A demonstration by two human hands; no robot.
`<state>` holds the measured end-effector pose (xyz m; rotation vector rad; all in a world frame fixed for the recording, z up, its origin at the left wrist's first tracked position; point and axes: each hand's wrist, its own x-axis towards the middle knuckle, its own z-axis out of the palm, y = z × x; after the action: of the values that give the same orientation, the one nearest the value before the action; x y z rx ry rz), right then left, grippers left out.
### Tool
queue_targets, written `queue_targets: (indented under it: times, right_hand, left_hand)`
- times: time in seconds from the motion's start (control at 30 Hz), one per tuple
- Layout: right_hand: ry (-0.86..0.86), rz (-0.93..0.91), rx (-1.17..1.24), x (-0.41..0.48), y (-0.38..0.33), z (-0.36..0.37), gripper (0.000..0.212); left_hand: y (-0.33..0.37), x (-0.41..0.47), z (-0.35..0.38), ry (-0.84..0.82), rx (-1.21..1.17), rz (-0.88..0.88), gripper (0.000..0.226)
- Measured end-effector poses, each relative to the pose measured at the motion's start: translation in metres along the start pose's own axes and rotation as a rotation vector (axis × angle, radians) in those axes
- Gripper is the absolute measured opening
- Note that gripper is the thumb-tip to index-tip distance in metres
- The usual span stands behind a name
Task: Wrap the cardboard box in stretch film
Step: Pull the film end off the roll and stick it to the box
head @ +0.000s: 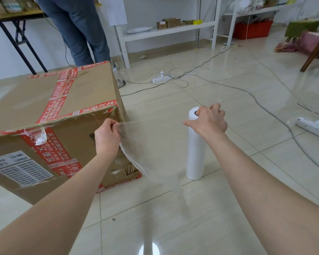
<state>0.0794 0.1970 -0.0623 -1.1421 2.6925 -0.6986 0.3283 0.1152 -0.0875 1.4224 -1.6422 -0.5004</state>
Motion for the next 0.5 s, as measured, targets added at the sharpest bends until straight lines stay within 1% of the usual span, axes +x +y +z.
queue_targets:
  times: [0.03,0.07,0.13,0.2,0.33,0.43,0.5]
  right_hand:
    - [0.012,0.006,-0.014,-0.001,0.001,-0.001,0.047]
    - [0.022,0.010,-0.025,-0.002,0.004,-0.001,0.045]
    - [0.037,0.001,-0.031,-0.002,0.008,0.000,0.035]
    - [0.048,-0.013,-0.035,-0.002,0.009,0.000,0.031]
    - [0.038,-0.011,-0.081,-0.006,0.006,-0.003,0.043]
    - [0.131,-0.054,-0.084,-0.012,-0.001,-0.001,0.041]
    - [0.193,-0.148,-0.020,-0.019,-0.016,0.005,0.038]
  left_hand:
    - [0.000,-0.001,-0.001,-0.003,0.007,0.011,0.017]
    - [0.000,-0.001,-0.002,-0.007,0.011,0.018,0.017]
    - [-0.001,0.000,-0.005,-0.011,0.012,0.023,0.017]
    - [-0.003,0.000,-0.007,-0.010,0.015,0.024,0.017]
    - [-0.007,0.002,-0.017,-0.009,0.021,0.015,0.016]
    - [-0.011,0.003,-0.022,-0.023,0.033,0.027,0.014]
    - [-0.014,0.002,-0.025,-0.039,0.030,0.025,0.013]
